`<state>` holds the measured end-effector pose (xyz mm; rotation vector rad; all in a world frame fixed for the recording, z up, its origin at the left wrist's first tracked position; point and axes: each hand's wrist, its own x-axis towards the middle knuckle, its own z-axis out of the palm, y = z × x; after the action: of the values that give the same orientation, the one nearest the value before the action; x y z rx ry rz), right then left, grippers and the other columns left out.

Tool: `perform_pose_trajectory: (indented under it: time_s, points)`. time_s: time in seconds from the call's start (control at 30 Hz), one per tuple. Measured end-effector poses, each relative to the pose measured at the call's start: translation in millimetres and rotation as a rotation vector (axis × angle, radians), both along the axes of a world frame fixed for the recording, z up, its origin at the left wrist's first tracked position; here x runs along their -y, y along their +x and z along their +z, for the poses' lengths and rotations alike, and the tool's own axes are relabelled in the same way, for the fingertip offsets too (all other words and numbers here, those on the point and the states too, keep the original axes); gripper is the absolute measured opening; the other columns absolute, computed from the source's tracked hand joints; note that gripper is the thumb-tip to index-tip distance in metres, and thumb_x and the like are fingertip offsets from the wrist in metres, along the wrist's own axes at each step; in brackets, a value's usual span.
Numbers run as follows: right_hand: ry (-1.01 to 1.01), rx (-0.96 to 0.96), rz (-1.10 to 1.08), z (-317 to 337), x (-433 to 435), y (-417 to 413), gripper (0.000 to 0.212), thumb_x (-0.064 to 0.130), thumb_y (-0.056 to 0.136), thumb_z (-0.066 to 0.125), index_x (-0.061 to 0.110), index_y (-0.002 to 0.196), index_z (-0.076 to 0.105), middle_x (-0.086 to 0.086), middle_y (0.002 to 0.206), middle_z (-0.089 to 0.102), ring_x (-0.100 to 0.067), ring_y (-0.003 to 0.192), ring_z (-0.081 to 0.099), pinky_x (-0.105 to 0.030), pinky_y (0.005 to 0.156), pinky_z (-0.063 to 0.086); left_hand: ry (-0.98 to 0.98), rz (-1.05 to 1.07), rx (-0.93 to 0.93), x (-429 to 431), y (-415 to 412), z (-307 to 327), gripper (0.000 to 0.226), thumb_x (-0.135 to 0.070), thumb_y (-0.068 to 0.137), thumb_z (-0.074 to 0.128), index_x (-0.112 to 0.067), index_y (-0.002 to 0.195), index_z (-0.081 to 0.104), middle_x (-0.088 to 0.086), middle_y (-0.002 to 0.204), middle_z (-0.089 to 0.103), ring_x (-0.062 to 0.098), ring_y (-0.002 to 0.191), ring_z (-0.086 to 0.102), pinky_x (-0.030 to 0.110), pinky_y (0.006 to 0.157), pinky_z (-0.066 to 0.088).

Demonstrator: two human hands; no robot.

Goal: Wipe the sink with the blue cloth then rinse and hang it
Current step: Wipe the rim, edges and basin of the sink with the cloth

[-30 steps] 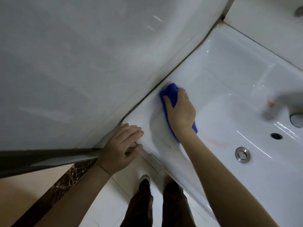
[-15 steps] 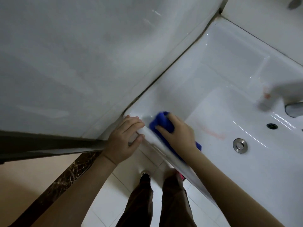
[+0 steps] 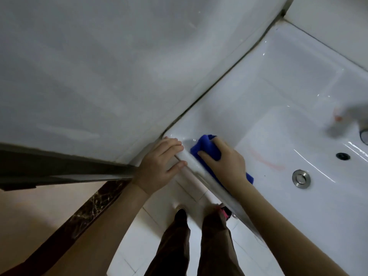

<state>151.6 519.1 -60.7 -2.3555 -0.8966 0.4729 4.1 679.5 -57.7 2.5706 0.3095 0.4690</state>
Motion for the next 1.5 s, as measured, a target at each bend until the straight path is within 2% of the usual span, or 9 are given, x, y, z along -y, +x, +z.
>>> perform_pose_trajectory:
  time_s: [0.13, 0.3, 0.47, 0.63, 0.8, 0.97, 1.13, 1.33, 1.5]
  points:
    - [0.075, 0.082, -0.035, -4.3, -53.0, 9.9, 0.029, 0.054, 0.09, 0.053, 0.031, 0.106, 0.049, 0.01, 0.095, 0.062, -0.014, 0.075, 0.056, -0.029, 0.065, 0.042, -0.012, 0.011, -0.01, 1.9, -0.7, 0.7, 0.037, -0.031, 0.092, 0.064, -0.002, 0.115, 0.067, 0.013, 0.12, 0.066, 0.024, 0.118, 0.058, 0.033, 0.116, 0.034]
    - [0.061, 0.127, -0.019, -6.0, -31.1, -1.8, 0.025, 0.059, 0.087, 0.052, 0.037, 0.096, 0.042, 0.016, 0.081, 0.055, -0.01, 0.065, 0.05, -0.018, 0.053, 0.028, -0.055, -0.001, -0.043, 0.5, -1.0, 5.9, 0.037, -0.033, 0.093, 0.062, -0.004, 0.116, 0.066, 0.01, 0.12, 0.065, 0.022, 0.118, 0.058, 0.029, 0.117, 0.031]
    - [0.095, 0.212, 0.093, -9.3, -30.3, 43.7, 0.034, 0.057, 0.087, 0.06, 0.026, 0.093, 0.049, 0.008, 0.084, 0.059, -0.018, 0.07, 0.054, -0.028, 0.057, 0.042, -0.086, 0.034, -0.023, 2.6, -1.4, 0.8, 0.035, -0.031, 0.091, 0.065, -0.004, 0.113, 0.067, 0.01, 0.12, 0.066, 0.023, 0.118, 0.059, 0.037, 0.116, 0.036]
    - [0.095, 0.172, -0.221, -7.8, -57.9, 92.4, 0.036, 0.059, 0.09, 0.051, 0.025, 0.101, 0.05, 0.007, 0.094, 0.062, -0.021, 0.078, 0.059, -0.032, 0.066, 0.038, -0.081, 0.034, 0.01, -0.5, 0.3, -2.6, 0.034, -0.031, 0.089, 0.067, -0.005, 0.11, 0.067, 0.009, 0.118, 0.066, 0.02, 0.117, 0.057, 0.032, 0.115, 0.036]
    - [0.074, -0.034, -0.028, -2.0, -46.4, 15.4, 0.026, 0.059, 0.087, 0.056, 0.037, 0.098, 0.048, 0.02, 0.078, 0.055, 0.0, 0.068, 0.054, -0.019, 0.058, 0.033, -0.039, 0.143, -0.025, 1.3, -6.5, 4.5, 0.042, -0.038, 0.089, 0.066, -0.006, 0.117, 0.065, 0.008, 0.121, 0.062, 0.018, 0.117, 0.054, 0.023, 0.104, 0.041]
    - [0.148, -0.469, 0.083, 24.3, -11.4, 1.9, 0.019, 0.056, 0.087, 0.062, 0.038, 0.086, 0.06, 0.011, 0.074, 0.065, -0.005, 0.062, 0.06, -0.017, 0.062, 0.046, -0.015, 0.106, -0.073, -4.8, -15.1, 12.3, 0.032, -0.008, 0.096, 0.056, -0.003, 0.127, 0.063, 0.01, 0.131, 0.061, 0.018, 0.126, 0.053, 0.028, 0.112, 0.04]
    - [0.041, -0.114, 0.079, 35.4, 23.6, -26.6, 0.029, 0.066, 0.081, 0.055, 0.043, 0.099, 0.054, 0.021, 0.076, 0.063, 0.004, 0.07, 0.058, -0.012, 0.06, 0.037, -0.016, 0.105, -0.074, -3.3, -14.9, 16.8, 0.035, 0.006, 0.093, 0.057, 0.0, 0.128, 0.062, 0.013, 0.132, 0.061, 0.021, 0.126, 0.055, 0.032, 0.111, 0.042]
    - [0.093, -0.21, 0.02, 36.6, -56.1, -24.1, 0.024, 0.055, 0.084, 0.062, 0.031, 0.086, 0.058, 0.01, 0.07, 0.062, -0.003, 0.062, 0.057, -0.024, 0.056, 0.041, -0.007, 0.177, -0.118, -0.7, -13.6, 21.9, 0.041, -0.002, 0.095, 0.05, 0.0, 0.136, 0.054, 0.014, 0.138, 0.057, 0.02, 0.129, 0.053, 0.028, 0.114, 0.036]
    - [0.051, -0.212, 0.048, 38.0, 13.3, -29.6, 0.024, 0.058, 0.083, 0.064, 0.044, 0.101, 0.055, 0.022, 0.081, 0.064, 0.003, 0.075, 0.06, -0.018, 0.062, 0.042, -0.054, 0.174, -0.11, -3.0, -15.3, 22.6, 0.039, -0.001, 0.097, 0.051, 0.0, 0.135, 0.056, 0.012, 0.139, 0.056, 0.018, 0.13, 0.051, 0.015, 0.116, 0.026]
